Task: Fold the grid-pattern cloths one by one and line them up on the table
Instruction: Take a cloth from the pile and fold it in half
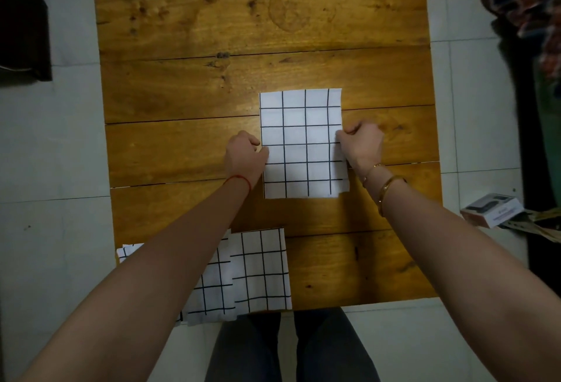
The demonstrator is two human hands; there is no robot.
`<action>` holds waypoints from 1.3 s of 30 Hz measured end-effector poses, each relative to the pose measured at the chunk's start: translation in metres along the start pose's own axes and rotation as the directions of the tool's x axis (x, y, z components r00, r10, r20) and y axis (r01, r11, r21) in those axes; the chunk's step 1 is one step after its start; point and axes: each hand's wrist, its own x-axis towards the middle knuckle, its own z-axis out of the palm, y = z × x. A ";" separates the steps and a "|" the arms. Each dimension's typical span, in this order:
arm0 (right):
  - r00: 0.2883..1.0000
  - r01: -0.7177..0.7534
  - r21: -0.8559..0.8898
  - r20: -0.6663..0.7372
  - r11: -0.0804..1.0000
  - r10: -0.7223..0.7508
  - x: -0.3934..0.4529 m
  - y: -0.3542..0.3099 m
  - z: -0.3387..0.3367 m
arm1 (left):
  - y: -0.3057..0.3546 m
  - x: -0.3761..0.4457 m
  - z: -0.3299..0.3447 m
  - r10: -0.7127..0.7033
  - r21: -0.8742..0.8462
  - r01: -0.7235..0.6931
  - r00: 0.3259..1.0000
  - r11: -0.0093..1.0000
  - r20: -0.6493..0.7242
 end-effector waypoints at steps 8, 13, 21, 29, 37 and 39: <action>0.999 -0.021 0.086 0.038 0.996 0.018 -0.004 -0.007 0.001 | 0.008 0.000 -0.002 -0.066 -0.190 0.059 0.998 0.980 -0.026; 0.990 0.038 0.190 0.123 0.981 -0.062 -0.004 0.000 -0.011 | 0.009 0.006 -0.010 -0.119 -0.307 0.153 0.985 0.939 0.125; 0.924 -0.175 0.331 0.381 0.927 0.038 -0.008 0.002 -0.022 | 0.010 0.008 -0.028 -0.118 -0.315 0.173 0.975 0.933 0.186; 0.883 0.041 0.331 0.430 0.943 -0.189 -0.015 0.003 -0.029 | 0.007 0.006 -0.043 -0.121 -0.403 0.232 0.951 0.885 0.283; 0.882 0.158 0.324 0.379 0.933 -0.281 -0.016 0.005 -0.028 | 0.006 0.001 -0.047 -0.103 -0.439 0.226 0.953 0.869 0.286; 0.875 0.052 0.389 0.427 0.920 -0.230 -0.020 0.003 -0.030 | 0.007 -0.002 -0.048 -0.103 -0.458 0.235 0.950 0.858 0.295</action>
